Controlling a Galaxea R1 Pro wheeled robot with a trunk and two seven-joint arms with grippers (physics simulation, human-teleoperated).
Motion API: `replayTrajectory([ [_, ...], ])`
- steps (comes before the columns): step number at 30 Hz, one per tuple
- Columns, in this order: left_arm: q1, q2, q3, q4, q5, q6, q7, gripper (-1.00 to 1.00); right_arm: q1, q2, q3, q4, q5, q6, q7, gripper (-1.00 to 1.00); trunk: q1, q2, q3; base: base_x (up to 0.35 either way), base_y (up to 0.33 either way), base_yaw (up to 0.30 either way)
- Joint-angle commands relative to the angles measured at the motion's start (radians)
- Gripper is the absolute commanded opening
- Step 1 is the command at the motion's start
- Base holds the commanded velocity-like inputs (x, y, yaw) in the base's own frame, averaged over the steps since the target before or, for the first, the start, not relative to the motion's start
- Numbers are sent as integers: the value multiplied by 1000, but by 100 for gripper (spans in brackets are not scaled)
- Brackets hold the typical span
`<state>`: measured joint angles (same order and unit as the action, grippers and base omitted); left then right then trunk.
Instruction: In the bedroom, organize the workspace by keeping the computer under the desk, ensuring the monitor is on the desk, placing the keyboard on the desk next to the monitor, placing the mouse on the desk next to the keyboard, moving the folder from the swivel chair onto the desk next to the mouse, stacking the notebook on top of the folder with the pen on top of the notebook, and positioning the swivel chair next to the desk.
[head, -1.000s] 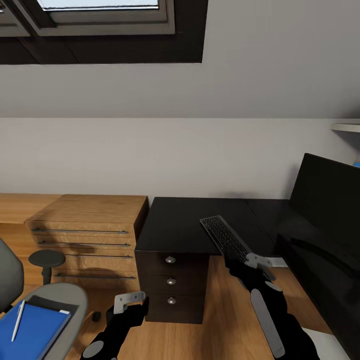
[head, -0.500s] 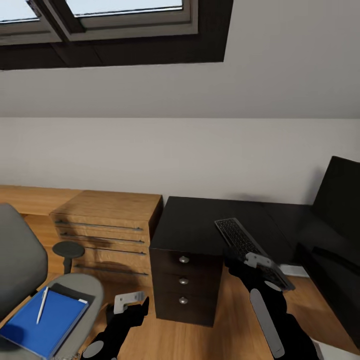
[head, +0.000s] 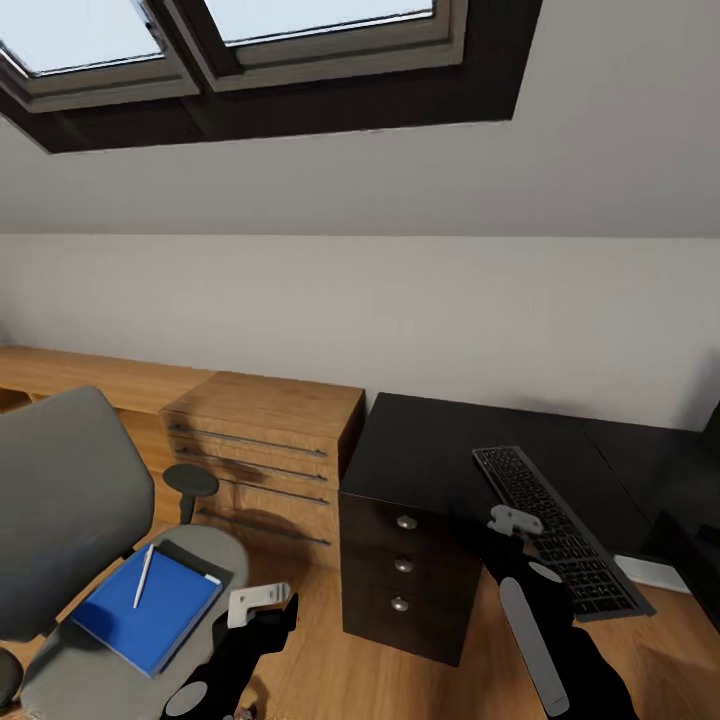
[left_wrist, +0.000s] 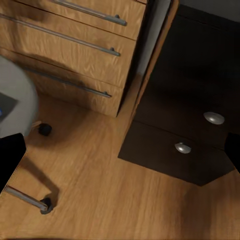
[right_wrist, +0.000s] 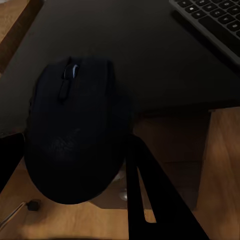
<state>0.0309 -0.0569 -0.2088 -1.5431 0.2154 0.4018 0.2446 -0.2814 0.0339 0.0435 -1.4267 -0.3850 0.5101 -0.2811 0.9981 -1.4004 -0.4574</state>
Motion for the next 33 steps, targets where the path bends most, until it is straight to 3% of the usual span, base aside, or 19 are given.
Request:
replayTrajectory([
  [1, 0, 0, -1, -2, 10, 3, 8, 100, -1, 0, 2, -1, -12, 2, -10, -100, 0, -1, -1, 0, 0, 279],
  [7, 0, 0, -1, -2, 10, 3, 8, 100, 0, 0, 2, -2, -12, 2, -10, -100, 0, -1, -2, 0, 0, 243],
  [13, 0, 0, -1, -2, 10, 3, 8, 100, 0, -2, 1, -3, -12, 2, -10, -100, 0, -1, -4, 17, 0, 40],
  [21, 0, 0, -1, -2, 10, 2, 8, 100, -1, -2, 1, 0, -12, 2, -10, -100, 0, -1, -4, 267, 0, 53],
  [33, 0, 0, -1, -2, 11, 4, 8, 100, 0, -2, 2, 2, -11, 1, -9, -100, 0, -1, -4, 188, 0, 200],
])
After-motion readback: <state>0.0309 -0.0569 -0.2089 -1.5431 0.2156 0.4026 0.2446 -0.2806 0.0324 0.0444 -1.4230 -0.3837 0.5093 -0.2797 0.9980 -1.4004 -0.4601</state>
